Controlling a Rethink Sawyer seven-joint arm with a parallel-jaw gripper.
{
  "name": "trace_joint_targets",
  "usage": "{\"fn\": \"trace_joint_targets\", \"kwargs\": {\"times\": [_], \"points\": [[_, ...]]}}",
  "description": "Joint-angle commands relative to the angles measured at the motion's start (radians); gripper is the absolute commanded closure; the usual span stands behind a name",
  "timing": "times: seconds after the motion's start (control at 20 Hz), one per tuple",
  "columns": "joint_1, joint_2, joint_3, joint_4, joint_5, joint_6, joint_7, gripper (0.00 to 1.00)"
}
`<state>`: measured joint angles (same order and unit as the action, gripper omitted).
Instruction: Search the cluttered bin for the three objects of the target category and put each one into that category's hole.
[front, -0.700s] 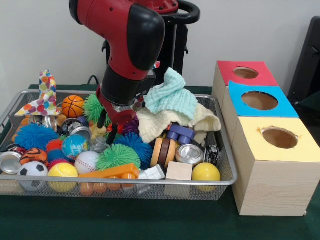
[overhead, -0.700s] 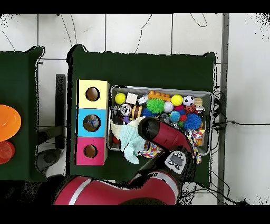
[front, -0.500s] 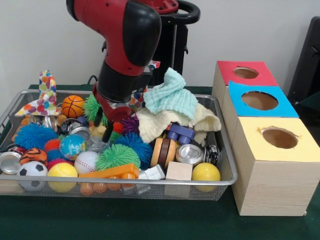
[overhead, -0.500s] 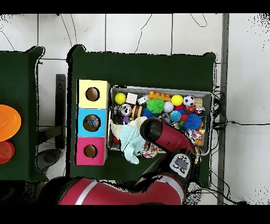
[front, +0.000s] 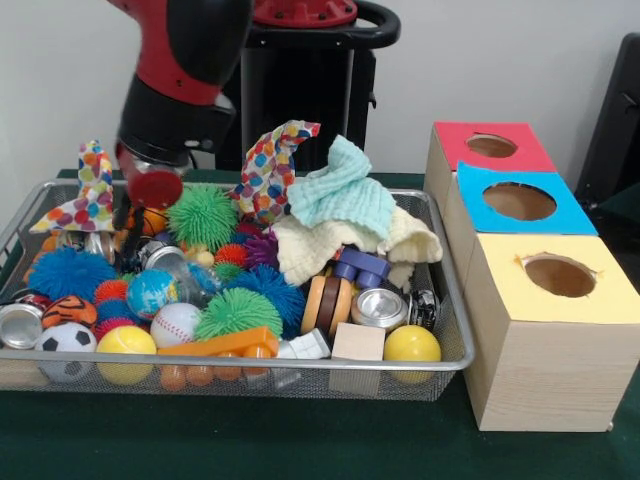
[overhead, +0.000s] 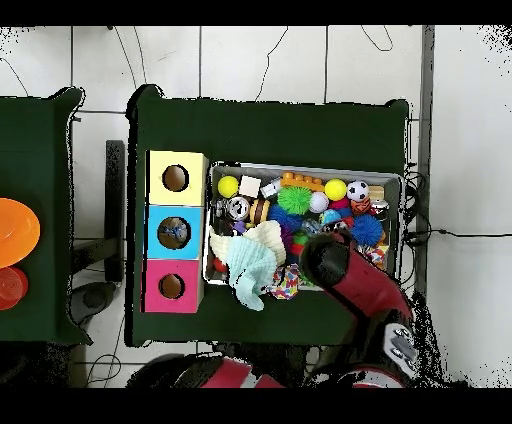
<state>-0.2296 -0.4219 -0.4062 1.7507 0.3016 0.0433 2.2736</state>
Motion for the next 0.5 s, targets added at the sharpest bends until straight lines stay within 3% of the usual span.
{"fn": "trace_joint_targets", "kwargs": {"times": [0.05, 0.3, 0.5], "points": [[-0.126, -0.059, 0.208, 0.089, -0.078, -0.149, 0.159, 0.00], [-0.190, -0.045, 0.265, 0.097, -0.107, -0.195, 0.170, 0.00], [-0.234, -0.072, 0.312, 0.108, -0.112, -0.136, 0.148, 0.00]]}}
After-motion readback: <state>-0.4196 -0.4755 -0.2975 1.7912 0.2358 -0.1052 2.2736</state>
